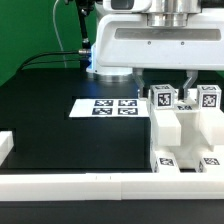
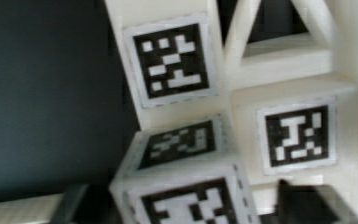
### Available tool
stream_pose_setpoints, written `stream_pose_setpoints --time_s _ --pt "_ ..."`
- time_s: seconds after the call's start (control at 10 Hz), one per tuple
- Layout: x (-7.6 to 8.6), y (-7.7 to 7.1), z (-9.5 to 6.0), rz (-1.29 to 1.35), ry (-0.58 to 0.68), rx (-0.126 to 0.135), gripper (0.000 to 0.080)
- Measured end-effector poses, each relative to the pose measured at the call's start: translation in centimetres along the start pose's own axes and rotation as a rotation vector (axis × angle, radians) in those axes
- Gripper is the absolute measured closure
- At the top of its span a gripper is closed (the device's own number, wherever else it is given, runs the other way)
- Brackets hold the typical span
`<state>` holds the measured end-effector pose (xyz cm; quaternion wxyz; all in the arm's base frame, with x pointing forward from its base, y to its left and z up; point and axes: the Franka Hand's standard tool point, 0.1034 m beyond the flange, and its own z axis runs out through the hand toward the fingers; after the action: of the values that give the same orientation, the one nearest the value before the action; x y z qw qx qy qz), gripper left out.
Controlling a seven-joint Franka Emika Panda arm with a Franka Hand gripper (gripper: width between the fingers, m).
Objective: Assemble chair
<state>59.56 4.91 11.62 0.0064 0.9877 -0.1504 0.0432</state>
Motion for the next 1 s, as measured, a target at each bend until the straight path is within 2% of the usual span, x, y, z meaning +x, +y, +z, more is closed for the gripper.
stream_pose_setpoints --time_s 0.1,0.4,0.8,1.0 --pt "0.0 0.02 0.0 0.059 0.0 0.0 0.0519" --pt "0.08 -0.11 -0.11 0.328 0.004 -0.004 0.0518" --pt "-0.06 0.03 -0.18 0.936 0.0 -0.012 0.0518" --pt "0.0 0.2 -0.13 1.206 -0.023 0.02 0.0518"
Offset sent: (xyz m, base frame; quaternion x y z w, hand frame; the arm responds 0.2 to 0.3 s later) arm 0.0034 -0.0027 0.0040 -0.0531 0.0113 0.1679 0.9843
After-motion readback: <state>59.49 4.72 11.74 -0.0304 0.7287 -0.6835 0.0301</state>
